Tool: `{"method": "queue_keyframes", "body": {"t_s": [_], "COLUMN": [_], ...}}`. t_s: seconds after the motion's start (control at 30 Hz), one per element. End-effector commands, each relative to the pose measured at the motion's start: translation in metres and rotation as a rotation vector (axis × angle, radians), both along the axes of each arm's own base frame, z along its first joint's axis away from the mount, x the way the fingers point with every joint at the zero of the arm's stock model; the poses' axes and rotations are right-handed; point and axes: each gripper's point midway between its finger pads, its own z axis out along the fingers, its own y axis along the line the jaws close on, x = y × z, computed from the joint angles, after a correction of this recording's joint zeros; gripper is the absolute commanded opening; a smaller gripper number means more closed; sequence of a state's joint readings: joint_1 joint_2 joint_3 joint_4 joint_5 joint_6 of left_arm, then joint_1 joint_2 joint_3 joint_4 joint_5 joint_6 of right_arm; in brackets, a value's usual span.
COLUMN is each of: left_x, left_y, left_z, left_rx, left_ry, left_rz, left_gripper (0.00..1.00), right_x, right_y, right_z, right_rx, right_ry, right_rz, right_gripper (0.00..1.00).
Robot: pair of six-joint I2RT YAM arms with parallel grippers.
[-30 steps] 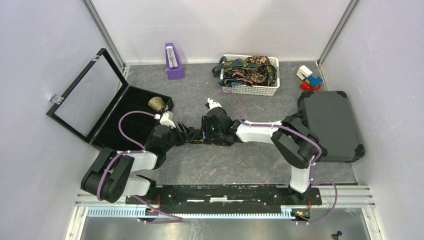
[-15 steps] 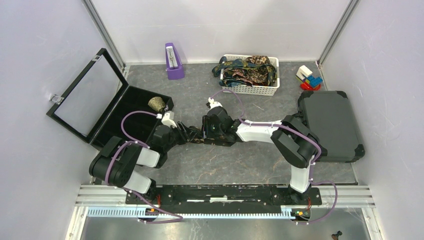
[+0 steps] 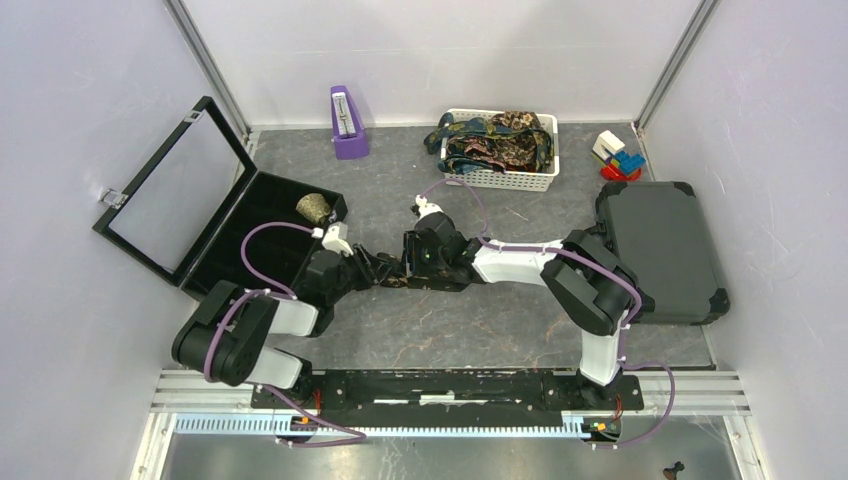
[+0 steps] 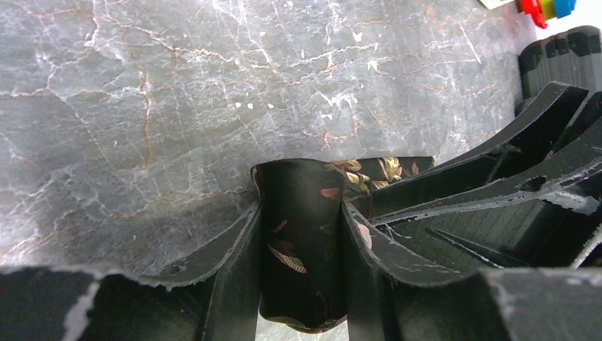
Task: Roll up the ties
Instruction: Roll the tie at the center of the board.
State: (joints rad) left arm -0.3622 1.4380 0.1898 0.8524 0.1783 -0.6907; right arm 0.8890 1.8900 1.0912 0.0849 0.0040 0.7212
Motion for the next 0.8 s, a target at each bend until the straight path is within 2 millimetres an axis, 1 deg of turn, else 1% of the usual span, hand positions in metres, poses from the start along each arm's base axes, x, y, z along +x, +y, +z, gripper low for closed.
{"method": "queue_keyframes", "body": {"t_s": [0.0, 0.2, 0.23, 0.33, 0.53, 0.77], "left_x": [-0.003, -0.005, -0.005, -0.006, -0.006, -0.006], "left_y": [0.008, 0.009, 0.009, 0.008, 0.003, 0.004], "left_z": [-0.008, -0.007, -0.007, -0.005, 0.001, 0.010], "left_rx": [0.091, 0.180, 0.195, 0.234, 0.283, 0.375], "left_ry": [0.039, 0.036, 0.037, 0.035, 0.026, 0.028], "left_rz": [0.024, 0.038, 0.043, 0.046, 0.044, 0.066], "left_gripper": [0.45, 0.45, 0.45, 0.45, 0.48, 0.48], "right_x": [0.004, 0.002, -0.002, -0.006, -0.011, -0.016], "right_y": [0.002, -0.001, 0.000, -0.003, -0.006, -0.006], "right_z": [0.019, 0.040, 0.043, 0.048, 0.042, 0.032], "right_rx": [0.007, 0.034, 0.048, 0.062, 0.069, 0.082], "right_ry": [-0.040, -0.072, -0.062, -0.068, -0.055, -0.035], "right_rz": [0.021, 0.026, 0.045, 0.046, 0.046, 0.046], "right_gripper": [0.43, 0.48, 0.48, 0.48, 0.48, 0.42]}}
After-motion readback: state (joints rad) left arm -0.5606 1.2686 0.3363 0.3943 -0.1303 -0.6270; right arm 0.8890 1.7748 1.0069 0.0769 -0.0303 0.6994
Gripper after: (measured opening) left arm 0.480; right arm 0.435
